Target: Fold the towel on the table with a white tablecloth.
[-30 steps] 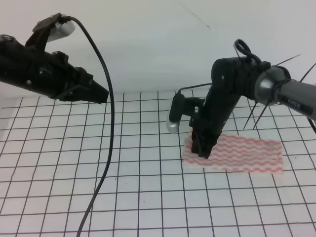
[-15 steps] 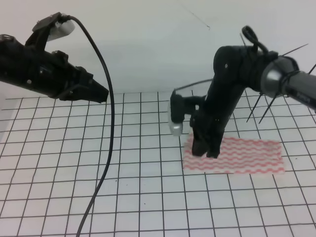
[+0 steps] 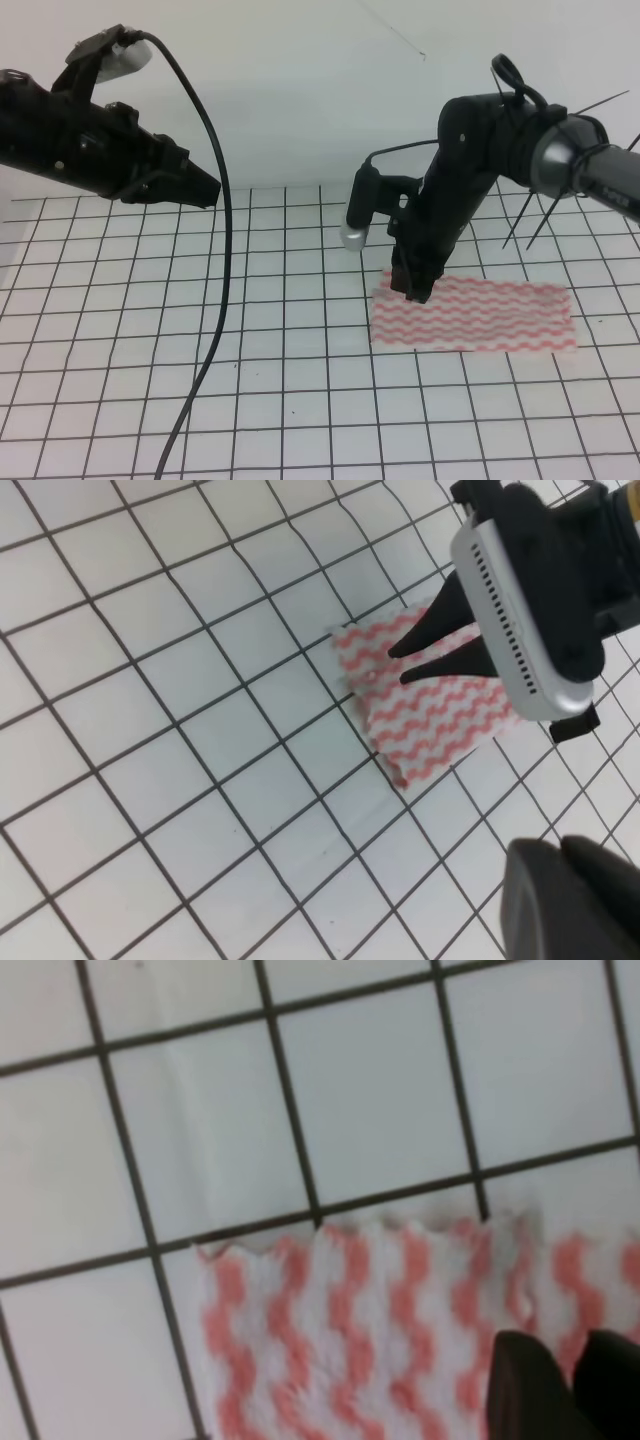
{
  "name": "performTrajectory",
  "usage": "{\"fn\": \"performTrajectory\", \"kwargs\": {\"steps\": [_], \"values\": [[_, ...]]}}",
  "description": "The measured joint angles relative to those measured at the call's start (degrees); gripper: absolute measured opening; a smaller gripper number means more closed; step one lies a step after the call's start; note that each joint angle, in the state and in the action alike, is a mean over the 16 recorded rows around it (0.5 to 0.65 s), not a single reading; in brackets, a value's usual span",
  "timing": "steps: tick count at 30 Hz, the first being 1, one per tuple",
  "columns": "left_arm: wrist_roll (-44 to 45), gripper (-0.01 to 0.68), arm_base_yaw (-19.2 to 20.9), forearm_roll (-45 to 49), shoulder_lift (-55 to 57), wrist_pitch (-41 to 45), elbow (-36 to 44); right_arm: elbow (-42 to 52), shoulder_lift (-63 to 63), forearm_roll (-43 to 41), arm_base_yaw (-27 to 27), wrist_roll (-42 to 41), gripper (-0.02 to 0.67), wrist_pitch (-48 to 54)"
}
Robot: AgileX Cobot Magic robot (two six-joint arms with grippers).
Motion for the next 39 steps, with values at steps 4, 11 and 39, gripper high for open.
{"fn": "performTrajectory", "kwargs": {"steps": [4,11,39], "values": [[0.1,0.0,0.0,0.0,0.0,0.1,0.0,0.0,0.6,-0.6,0.0,-0.1,0.144,-0.1],[0.2,0.0,0.0,0.0,0.0,0.3,0.0,0.0,1.6,-1.6,0.1,-0.3,0.182,0.1],[0.3,0.0,0.0,0.1,0.0,0.4,0.0,-0.8,-0.1,-3.9,0.1,-0.5,0.0,1.3]]}}
